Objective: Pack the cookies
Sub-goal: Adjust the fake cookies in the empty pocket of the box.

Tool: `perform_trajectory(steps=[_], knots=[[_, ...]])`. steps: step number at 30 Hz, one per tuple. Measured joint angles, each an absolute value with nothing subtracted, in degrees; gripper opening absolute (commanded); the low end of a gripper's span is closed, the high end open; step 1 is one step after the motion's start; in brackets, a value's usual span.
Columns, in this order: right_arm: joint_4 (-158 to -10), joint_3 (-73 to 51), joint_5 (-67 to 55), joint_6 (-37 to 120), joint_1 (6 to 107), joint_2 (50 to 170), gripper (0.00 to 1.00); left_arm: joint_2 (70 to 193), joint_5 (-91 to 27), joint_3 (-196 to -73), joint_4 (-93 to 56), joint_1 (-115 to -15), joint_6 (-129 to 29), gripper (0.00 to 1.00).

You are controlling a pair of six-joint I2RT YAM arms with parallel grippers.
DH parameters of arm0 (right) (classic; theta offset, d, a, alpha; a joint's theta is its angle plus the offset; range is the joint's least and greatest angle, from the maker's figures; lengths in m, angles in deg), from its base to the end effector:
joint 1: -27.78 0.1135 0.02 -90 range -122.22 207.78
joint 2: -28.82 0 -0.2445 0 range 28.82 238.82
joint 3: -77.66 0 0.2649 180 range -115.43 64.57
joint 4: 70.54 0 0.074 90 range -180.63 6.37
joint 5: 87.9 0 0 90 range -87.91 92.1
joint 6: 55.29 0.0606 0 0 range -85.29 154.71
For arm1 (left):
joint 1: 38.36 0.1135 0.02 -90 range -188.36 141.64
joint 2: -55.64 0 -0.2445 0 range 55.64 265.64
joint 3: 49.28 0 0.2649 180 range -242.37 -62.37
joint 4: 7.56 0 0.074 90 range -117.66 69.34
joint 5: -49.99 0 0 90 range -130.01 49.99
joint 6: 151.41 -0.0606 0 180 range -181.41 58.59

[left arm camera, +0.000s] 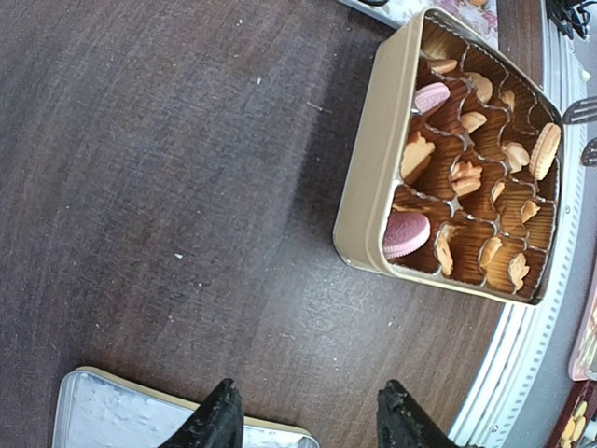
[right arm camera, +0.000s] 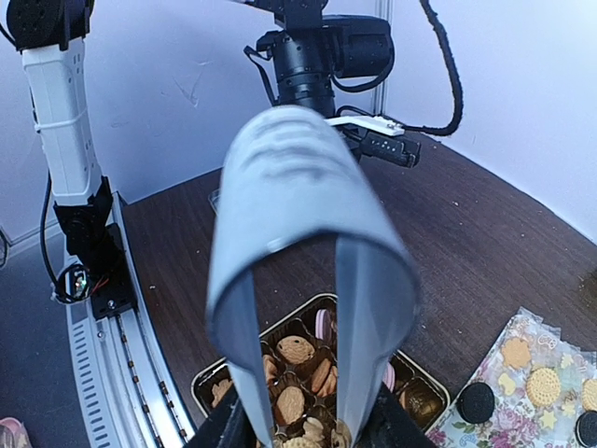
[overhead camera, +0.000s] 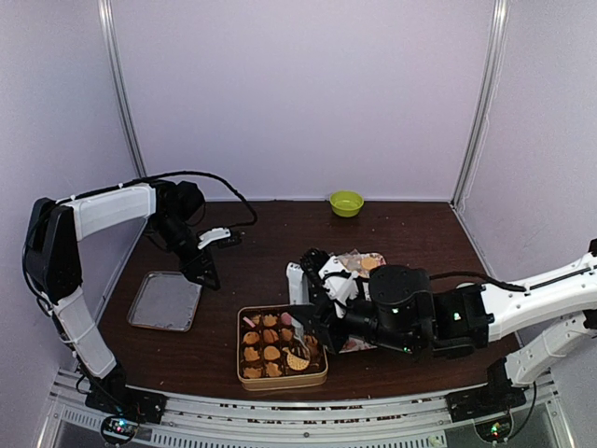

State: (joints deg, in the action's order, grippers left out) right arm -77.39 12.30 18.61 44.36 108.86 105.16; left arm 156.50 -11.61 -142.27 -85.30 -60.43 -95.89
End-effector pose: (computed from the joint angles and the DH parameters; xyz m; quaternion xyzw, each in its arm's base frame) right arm 0.0710 0.3412 0.2602 -0.3982 0.6987 0.3333 0.4921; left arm 0.3026 -0.1538 0.1904 0.4672 0.8487 -0.2397 0.0634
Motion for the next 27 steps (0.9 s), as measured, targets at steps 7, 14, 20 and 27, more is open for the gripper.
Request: perform_trajectory(steps=[7,14,20,27], knots=[[-74.46,14.83,15.53,47.46,105.43,104.0,0.37,156.5,-11.48,-142.27,-85.3,-60.43,-95.89,0.51],[-71.2,17.91,10.15,51.37,101.89,104.61,0.37,156.5,-11.5,-142.27,-85.45,-60.43,-95.89,0.51],[-69.21,19.22,7.55,53.32,101.25,105.01,0.35,156.5,-11.48,-142.29,-85.47,-60.43,-95.89,0.51],[-68.01,19.55,5.82,54.61,101.25,105.44,0.24,156.5,-11.45,-142.29,-85.52,-60.43,-95.91,0.51]])
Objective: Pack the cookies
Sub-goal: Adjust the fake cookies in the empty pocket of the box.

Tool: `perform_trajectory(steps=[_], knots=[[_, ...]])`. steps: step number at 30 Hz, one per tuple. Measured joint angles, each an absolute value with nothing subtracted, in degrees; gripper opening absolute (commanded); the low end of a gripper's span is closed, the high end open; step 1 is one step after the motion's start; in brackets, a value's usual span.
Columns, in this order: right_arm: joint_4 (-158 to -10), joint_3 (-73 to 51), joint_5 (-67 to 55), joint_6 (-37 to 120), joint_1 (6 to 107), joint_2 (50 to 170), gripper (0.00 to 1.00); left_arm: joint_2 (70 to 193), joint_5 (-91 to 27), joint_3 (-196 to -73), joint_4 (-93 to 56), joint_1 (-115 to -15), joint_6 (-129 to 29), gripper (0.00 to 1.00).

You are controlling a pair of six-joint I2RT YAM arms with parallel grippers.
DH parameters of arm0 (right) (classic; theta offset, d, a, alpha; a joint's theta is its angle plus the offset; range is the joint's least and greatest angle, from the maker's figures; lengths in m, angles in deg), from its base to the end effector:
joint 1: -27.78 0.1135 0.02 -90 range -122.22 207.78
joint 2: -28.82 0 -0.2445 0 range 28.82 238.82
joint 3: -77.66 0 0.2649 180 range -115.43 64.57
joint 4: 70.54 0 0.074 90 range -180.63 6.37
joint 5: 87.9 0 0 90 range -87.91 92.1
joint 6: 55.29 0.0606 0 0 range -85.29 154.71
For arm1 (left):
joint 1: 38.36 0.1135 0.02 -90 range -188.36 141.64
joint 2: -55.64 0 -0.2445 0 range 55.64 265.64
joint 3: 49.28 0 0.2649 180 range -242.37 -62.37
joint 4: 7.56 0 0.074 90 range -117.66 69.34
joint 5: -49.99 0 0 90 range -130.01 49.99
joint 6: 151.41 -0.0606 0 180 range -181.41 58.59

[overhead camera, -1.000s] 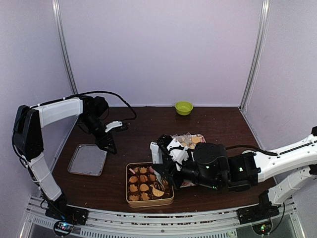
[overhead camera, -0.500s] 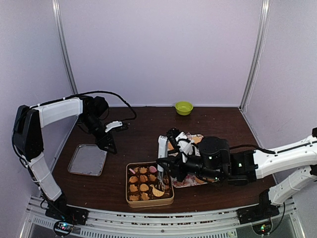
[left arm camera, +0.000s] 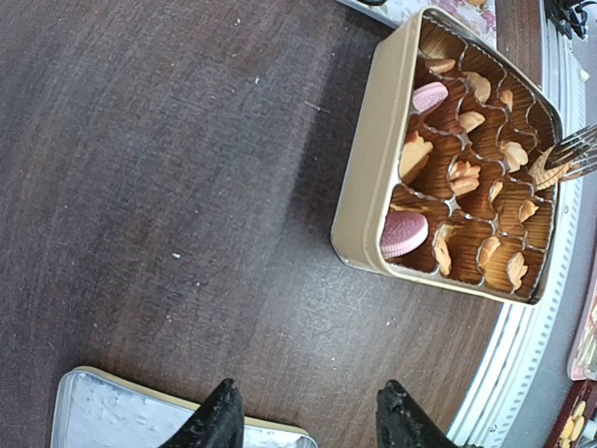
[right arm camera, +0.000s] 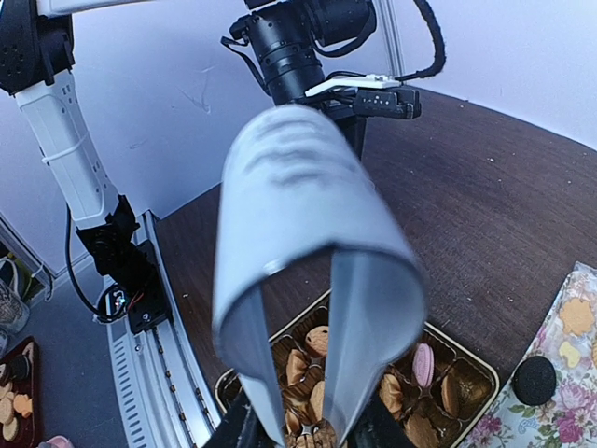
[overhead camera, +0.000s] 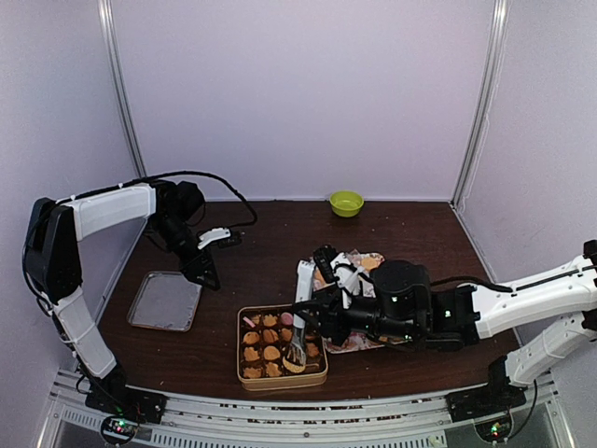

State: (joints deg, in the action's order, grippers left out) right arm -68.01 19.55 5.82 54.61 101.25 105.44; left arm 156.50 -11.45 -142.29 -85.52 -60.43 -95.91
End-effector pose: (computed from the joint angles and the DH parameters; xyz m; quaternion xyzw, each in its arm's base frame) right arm 0.1016 0.3286 0.2302 -0.3422 0.7213 0.4200 0.4316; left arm 0.3021 -0.1538 0.1906 0.4668 0.8485 -0.2412 0.0619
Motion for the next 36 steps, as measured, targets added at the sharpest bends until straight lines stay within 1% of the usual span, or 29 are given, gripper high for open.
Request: perform_trajectory(steps=[4,9,11,23,36], knots=[[-67.71,19.73,5.52,54.61,101.25,105.44,0.19,156.5,-11.43,-142.29,-85.56,-60.43,-95.91,0.51],[-67.62,19.73,5.45,54.43,101.25,105.44,0.1,156.5,-11.28,-142.29,-85.71,-60.43,-95.91,0.51],[-67.64,19.73,5.47,54.0,101.43,105.44,0.09,156.5,-11.28,-142.29,-85.71,-60.43,-95.91,0.51],[-74.0,14.35,10.54,47.57,106.57,107.43,0.05,156.5,-11.24,-142.29,-85.76,-60.43,-95.98,0.5],[-72.08,12.12,13.54,46.74,108.55,111.91,0.02,156.5,-11.24,-142.29,-85.89,-60.43,-96.0,0.49]])
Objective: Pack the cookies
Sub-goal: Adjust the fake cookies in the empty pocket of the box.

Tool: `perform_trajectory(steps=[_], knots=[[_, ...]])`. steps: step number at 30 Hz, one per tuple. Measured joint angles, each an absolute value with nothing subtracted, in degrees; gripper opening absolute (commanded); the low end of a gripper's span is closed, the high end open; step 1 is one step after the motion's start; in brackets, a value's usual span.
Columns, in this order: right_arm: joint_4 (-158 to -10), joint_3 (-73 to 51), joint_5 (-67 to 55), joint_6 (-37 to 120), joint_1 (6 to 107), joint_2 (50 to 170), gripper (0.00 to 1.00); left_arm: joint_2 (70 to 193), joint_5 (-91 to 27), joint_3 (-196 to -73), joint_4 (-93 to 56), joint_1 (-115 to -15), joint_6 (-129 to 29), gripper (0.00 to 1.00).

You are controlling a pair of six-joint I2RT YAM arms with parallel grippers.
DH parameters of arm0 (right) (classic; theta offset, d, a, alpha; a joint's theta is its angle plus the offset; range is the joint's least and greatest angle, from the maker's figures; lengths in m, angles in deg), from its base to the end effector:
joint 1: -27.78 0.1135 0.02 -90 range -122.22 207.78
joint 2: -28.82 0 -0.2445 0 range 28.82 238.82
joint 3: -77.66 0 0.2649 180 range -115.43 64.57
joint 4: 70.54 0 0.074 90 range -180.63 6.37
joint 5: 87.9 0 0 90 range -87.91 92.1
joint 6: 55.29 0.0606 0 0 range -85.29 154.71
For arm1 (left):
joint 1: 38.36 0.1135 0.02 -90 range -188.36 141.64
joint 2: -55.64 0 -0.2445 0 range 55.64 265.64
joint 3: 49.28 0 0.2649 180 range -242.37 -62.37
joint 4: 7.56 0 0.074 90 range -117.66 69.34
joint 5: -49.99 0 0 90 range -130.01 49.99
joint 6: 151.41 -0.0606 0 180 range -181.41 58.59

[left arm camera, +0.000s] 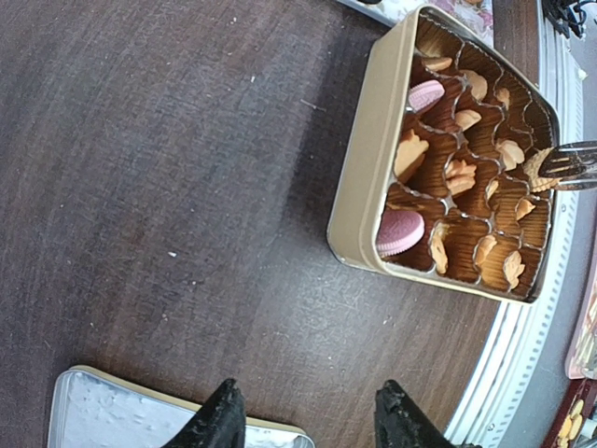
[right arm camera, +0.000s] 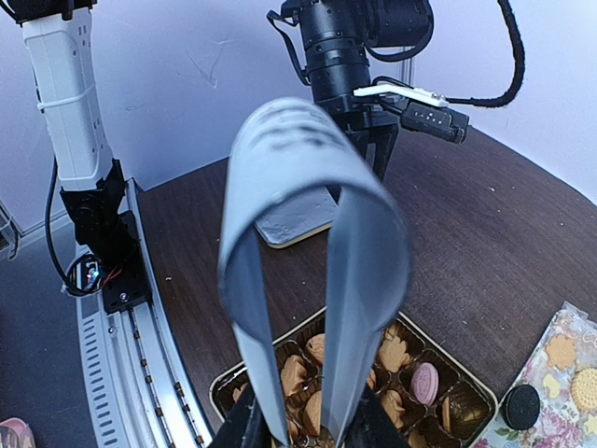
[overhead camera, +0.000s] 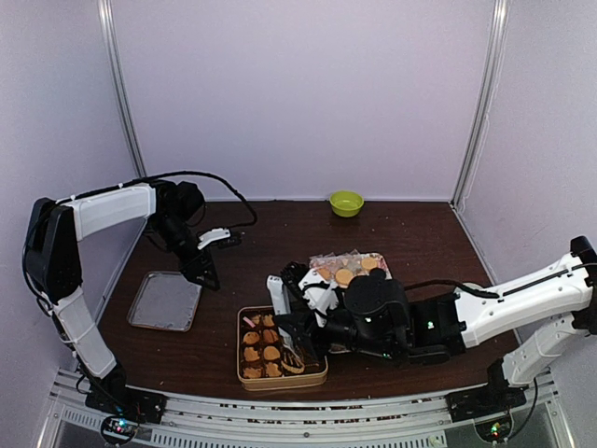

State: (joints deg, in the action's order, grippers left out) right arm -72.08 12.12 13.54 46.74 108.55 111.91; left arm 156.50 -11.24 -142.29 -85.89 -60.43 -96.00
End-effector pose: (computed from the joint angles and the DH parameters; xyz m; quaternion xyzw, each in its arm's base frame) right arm 0.0711 0.3625 0.2327 -0.4098 0.7016 0.3620 0.4568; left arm 0.3013 -0.1536 0.1906 0.4667 0.8482 -0.2433 0.0592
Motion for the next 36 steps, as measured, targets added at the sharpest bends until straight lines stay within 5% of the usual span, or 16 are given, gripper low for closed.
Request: perform_trajectory(steps=[36], knots=[[-84.97,3.53,32.16,53.17,114.87,119.17,0.0,156.5,-10.58,-142.29,-86.5,-60.43,-96.04,0.48]])
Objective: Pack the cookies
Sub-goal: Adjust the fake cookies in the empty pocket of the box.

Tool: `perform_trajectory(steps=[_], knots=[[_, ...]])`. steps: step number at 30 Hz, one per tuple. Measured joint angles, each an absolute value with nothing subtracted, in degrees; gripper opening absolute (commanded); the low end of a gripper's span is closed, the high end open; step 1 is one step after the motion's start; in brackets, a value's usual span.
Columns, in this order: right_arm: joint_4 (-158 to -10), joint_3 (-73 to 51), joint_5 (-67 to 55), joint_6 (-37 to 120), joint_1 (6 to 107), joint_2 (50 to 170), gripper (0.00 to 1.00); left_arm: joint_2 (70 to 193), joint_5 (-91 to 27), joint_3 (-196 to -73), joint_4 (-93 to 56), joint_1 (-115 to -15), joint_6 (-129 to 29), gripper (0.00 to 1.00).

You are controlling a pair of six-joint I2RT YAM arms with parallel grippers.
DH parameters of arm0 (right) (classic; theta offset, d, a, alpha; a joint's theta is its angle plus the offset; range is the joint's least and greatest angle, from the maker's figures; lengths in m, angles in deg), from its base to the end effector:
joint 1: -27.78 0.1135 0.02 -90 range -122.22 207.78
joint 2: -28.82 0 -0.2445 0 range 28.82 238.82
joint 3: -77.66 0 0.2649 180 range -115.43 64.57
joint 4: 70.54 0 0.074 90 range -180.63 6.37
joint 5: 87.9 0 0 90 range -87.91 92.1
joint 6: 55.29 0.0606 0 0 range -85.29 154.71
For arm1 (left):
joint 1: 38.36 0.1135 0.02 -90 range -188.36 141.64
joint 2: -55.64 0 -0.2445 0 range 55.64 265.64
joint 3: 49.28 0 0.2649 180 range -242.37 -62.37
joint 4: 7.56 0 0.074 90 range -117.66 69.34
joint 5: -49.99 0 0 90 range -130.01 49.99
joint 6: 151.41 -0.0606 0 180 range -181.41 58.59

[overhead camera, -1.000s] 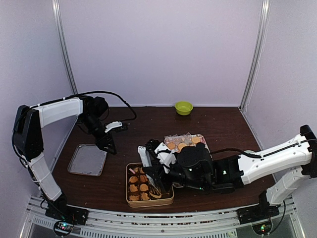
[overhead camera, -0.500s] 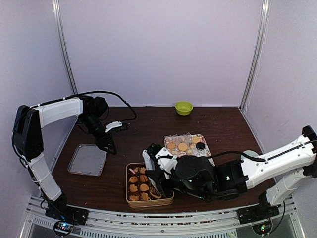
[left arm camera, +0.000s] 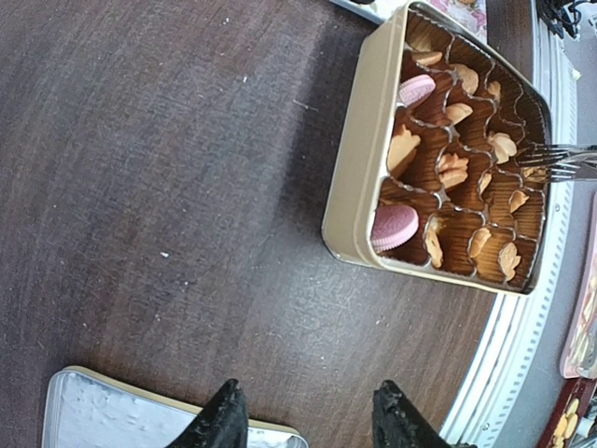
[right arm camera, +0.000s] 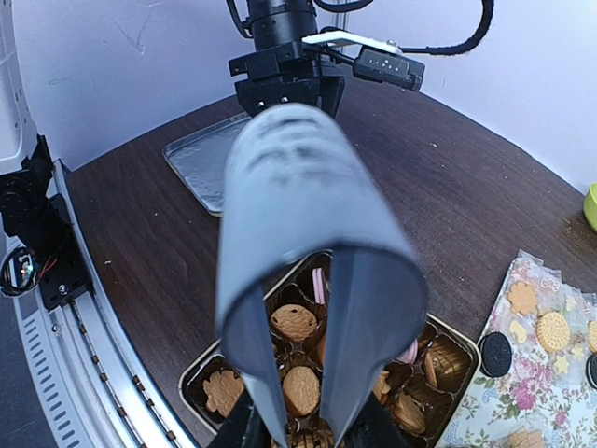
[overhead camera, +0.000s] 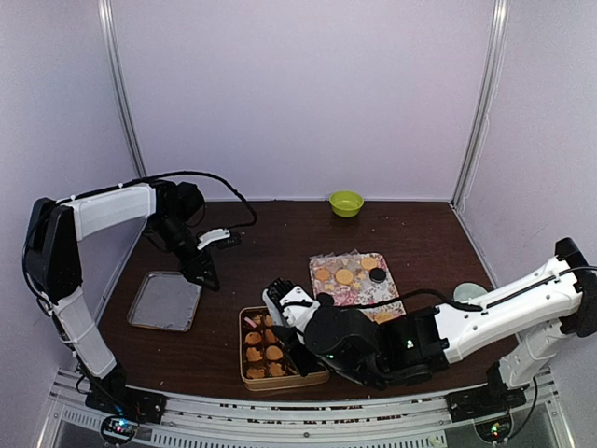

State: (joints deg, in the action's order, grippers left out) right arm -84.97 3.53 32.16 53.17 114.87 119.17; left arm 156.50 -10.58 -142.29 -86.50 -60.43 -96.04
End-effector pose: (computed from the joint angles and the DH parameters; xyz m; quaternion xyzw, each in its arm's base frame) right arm 0.0498 0.3826 0.2195 -0.3670 0.7655 0.2444 0.4687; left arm 0.2998 -0.1537 0.1909 0.4654 0.8475 -0.2494 0.0547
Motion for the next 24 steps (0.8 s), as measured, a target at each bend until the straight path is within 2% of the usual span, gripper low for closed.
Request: perform_trajectory(steps=[5,7,10,11,13,18,24], knots=[[-84.86,4.01,30.04,52.97,113.63,117.9,0.01,156.5,-9.86,-142.29,-86.52,-60.43,-96.04,0.48],[-84.82,4.32,28.42,52.92,112.34,116.52,0.14,156.5,-9.33,-142.27,-86.52,-60.43,-96.02,0.49],[-84.54,4.32,26.54,52.68,110.78,114.67,0.46,156.5,-8.53,-142.12,-86.52,-60.62,-96.02,0.49],[-84.32,4.32,26.26,52.55,110.59,114.25,0.49,156.5,-8.26,-141.88,-86.5,-60.73,-96.02,0.49],[-83.31,4.41,25.82,52.6,110.24,113.79,0.5,156.5,-8.04,-141.33,-86.5,-61.32,-96.02,0.49],[-79.64,7.6,25.1,53.14,110.19,112.7,0.45,156.56,-7.72,-140.74,-86.48,-63.38,-96.02,0.49],[-77.34,10.44,25.17,53.1,110.26,110.78,0.35,156.59,-7.59,-140.74,-86.46,-63.77,-96.02,0.49]])
